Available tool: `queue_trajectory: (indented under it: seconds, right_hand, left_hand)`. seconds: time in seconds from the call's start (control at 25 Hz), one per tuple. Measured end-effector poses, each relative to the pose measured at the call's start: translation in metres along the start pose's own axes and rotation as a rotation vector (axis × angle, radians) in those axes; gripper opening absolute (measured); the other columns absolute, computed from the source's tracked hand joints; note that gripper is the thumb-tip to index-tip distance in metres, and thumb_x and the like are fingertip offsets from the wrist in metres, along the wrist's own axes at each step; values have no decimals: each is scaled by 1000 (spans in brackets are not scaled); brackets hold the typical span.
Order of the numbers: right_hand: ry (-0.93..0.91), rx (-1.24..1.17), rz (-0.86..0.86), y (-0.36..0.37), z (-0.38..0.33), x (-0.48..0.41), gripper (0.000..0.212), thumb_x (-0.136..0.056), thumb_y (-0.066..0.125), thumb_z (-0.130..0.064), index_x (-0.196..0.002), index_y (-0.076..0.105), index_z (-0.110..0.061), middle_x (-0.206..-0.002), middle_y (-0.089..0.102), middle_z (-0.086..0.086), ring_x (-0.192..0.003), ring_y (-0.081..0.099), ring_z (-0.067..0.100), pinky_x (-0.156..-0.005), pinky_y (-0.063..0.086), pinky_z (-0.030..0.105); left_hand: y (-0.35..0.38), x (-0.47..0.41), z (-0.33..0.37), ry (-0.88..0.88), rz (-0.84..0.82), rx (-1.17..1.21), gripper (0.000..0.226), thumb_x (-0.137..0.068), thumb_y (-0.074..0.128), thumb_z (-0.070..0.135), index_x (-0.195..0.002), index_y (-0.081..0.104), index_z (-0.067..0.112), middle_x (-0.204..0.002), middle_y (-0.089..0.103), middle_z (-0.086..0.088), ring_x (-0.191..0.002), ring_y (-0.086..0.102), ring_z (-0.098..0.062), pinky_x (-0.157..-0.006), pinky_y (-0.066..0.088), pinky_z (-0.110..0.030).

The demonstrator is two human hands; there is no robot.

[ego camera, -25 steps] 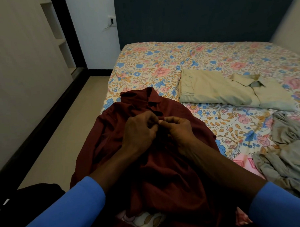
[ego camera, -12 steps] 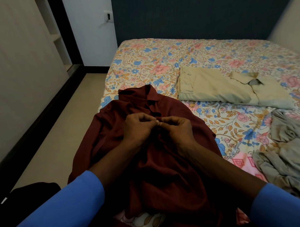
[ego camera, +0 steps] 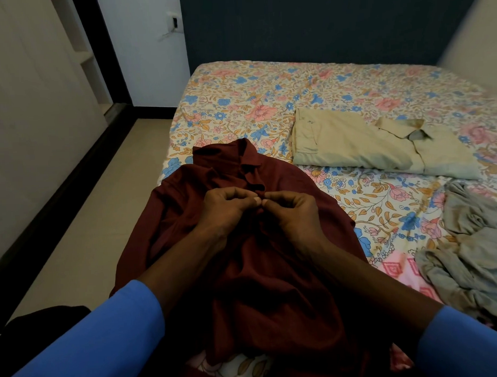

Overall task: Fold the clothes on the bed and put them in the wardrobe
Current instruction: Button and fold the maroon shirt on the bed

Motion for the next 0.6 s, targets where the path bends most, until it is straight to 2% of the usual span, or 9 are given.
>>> queue_trajectory:
  seconds: [0.16, 0.28, 0.36, 0.48, 0.6]
  right_hand:
    - [-73, 112, 3, -7, -7, -4, 17, -90, 78, -9, -106, 77, -5, -88, 79, 9, -78, 78, 27, -75, 65, 45]
    - [-174, 308, -29, -9, -19, -8, 13, -91, 77, -11, -104, 78, -10, -84, 79, 2, -74, 78, 20, -73, 65, 42]
    - [-191, 354, -59, -7, -23, -10, 12, -93, 74, -9, -103, 79, -13, -82, 79, 0, -72, 77, 17, -73, 65, 42]
    - [-224, 382, -17, -9, -27, -15, 11, -92, 73, -9, -96, 79, -17, -78, 78, -3, -69, 76, 14, -71, 65, 42]
    - [-304, 454, 60, -11, -32, -17, 11, -89, 73, -13, -89, 78, -23, -71, 74, -4, -63, 71, 10, -67, 63, 41]
  left_hand:
    - [3, -1, 1, -25, -86, 12, 9, -92, 72, 5, -98, 79, 4, -98, 79, -14, -94, 77, -27, -77, 60, -31]
    - [4, -1, 5, -34, -146, -34, 16, -98, 65, 9, -107, 78, 6, -102, 79, -9, -96, 76, -19, -74, 58, -22]
    - [8, 0, 8, -31, -189, -29, 18, -99, 64, 12, -110, 78, 6, -104, 79, -9, -98, 76, -19, -77, 58, -23]
    - [12, 2, 8, -32, -160, -8, 19, -98, 66, 18, -106, 78, 7, -104, 79, -8, -100, 76, -19, -85, 60, -29]
    - [17, 0, -1, -108, -110, 55, 22, -96, 70, 25, -105, 78, 7, -101, 80, -6, -99, 76, -19, -86, 58, -30]
Point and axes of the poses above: each hand's wrist, its own x-axis away from the middle knuckle, its own y-axis out of the palm, z = x × y, the point moved 8 cm from there along -x, towards the middle knuckle
